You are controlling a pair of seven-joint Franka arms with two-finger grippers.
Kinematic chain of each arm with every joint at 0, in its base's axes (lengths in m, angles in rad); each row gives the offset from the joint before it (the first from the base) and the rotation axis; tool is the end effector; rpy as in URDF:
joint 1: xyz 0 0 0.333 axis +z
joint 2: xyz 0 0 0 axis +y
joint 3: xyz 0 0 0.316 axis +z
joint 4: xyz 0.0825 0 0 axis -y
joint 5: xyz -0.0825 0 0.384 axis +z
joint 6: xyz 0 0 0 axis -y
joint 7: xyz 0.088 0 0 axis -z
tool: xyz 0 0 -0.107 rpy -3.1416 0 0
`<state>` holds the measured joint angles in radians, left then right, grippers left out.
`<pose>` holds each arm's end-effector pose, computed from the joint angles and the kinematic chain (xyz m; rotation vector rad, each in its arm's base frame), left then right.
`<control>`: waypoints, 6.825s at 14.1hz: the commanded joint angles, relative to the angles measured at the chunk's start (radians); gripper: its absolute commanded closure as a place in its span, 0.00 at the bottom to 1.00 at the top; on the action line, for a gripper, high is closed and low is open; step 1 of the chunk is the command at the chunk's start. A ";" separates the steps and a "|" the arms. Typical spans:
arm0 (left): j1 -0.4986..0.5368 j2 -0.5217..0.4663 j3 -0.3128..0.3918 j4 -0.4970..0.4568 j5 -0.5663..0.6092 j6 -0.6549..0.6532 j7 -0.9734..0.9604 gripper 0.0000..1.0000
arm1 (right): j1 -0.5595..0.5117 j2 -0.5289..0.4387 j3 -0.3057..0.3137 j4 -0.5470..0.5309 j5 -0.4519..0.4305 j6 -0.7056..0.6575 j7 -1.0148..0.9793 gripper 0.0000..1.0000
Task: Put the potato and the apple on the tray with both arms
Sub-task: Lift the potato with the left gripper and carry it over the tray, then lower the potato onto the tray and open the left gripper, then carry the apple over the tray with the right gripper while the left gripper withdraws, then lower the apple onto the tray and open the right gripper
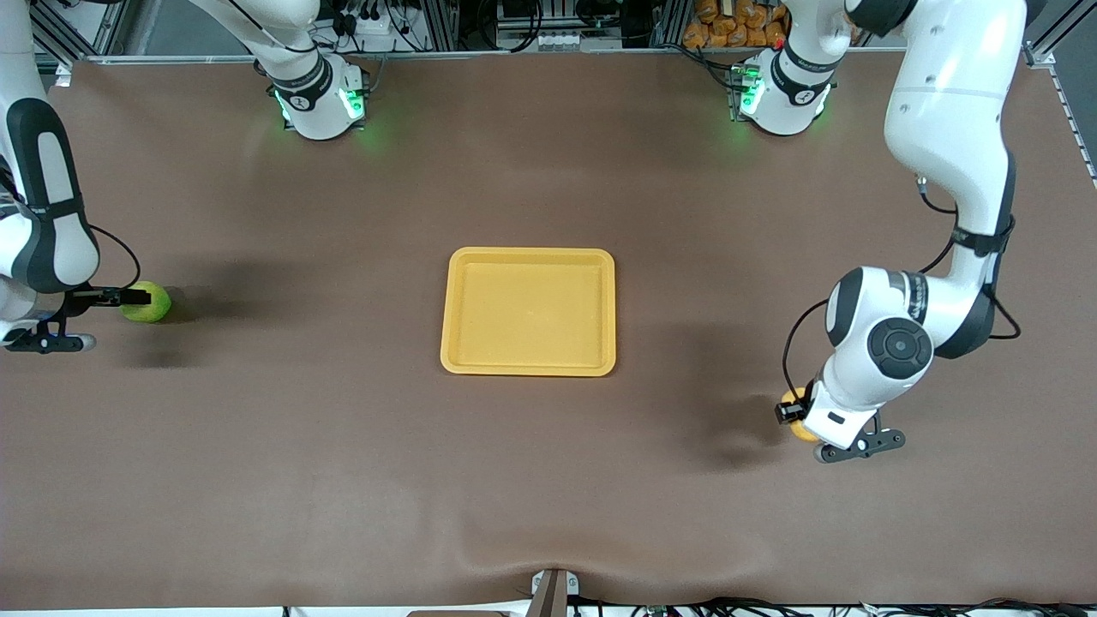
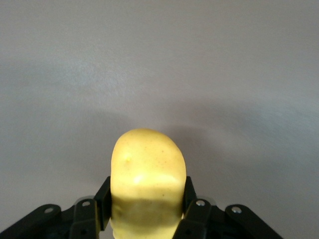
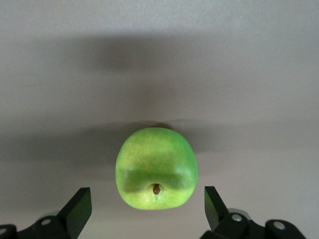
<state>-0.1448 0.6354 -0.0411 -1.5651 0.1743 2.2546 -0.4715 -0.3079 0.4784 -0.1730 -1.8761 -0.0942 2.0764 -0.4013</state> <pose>0.6962 -0.1217 0.2773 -3.0352 -0.2858 -0.1358 0.5361 -0.2804 0.2404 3.0777 -0.0221 -0.4865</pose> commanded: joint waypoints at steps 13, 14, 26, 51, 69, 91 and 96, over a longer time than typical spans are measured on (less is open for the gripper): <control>-0.234 -0.171 -0.212 0.042 0.019 -0.323 -0.208 1.00 | -0.059 0.019 0.013 -0.083 0.004 0.137 -0.079 0.00; -0.271 -0.146 -0.212 0.048 0.019 -0.323 -0.252 1.00 | -0.068 0.019 0.015 -0.106 0.007 0.165 -0.079 0.00; -0.515 0.165 -0.189 0.188 0.211 -0.158 -0.599 1.00 | -0.022 0.003 0.023 0.037 0.027 -0.033 -0.070 1.00; -0.415 -0.077 -0.183 0.174 0.249 -0.311 -0.659 0.00 | 0.323 -0.089 0.026 0.201 0.212 -0.456 0.335 1.00; 0.258 -0.292 -0.191 0.129 -0.008 -0.447 0.235 0.00 | 0.788 -0.086 0.033 0.170 0.317 -0.305 0.949 1.00; 0.175 -0.622 0.015 -0.133 -0.119 -0.541 0.608 0.00 | 1.021 0.161 0.032 0.155 0.499 0.045 1.185 0.89; 0.166 -0.647 0.006 -0.127 -0.144 -0.586 0.594 0.00 | 1.021 0.157 0.032 0.161 0.498 0.031 1.196 0.00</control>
<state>0.0277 0.0206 -0.0320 -1.6914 0.0523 1.7002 0.1202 0.7004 0.6369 -0.1297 -1.7237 0.3826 2.1169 0.7763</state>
